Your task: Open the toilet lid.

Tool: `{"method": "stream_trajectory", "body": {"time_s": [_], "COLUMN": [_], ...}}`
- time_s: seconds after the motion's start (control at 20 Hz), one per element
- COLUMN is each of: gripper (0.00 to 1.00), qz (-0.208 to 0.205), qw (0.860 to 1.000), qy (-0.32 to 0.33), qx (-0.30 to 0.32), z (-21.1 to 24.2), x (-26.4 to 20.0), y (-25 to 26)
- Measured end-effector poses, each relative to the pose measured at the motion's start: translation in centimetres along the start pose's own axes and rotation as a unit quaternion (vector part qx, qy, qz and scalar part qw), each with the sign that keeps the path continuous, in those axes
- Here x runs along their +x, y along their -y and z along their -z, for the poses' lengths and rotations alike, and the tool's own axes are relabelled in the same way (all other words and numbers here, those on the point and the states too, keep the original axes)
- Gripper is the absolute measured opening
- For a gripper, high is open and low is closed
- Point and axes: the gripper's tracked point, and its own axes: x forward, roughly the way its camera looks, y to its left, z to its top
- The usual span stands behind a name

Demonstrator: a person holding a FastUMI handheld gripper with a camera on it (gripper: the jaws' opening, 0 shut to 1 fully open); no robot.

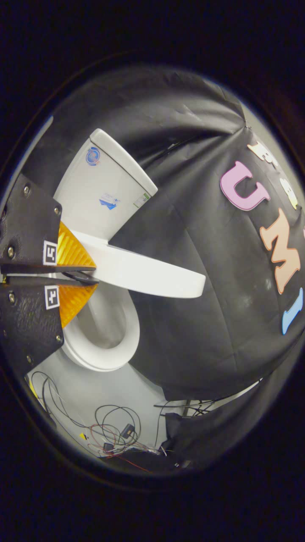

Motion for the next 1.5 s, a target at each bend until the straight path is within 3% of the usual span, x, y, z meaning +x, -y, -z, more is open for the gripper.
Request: {"method": "stream_trajectory", "body": {"time_s": [0.65, 1.5], "gripper": [0.03, 0.04], "qz": [-0.007, -0.036], "qw": [0.999, 0.986], "qy": [0.022, 0.06], "qx": [-0.04, -0.152], "z": [-0.6, -0.6], "x": [-0.1, -0.3], "y": [-4.2, -12.1]}}
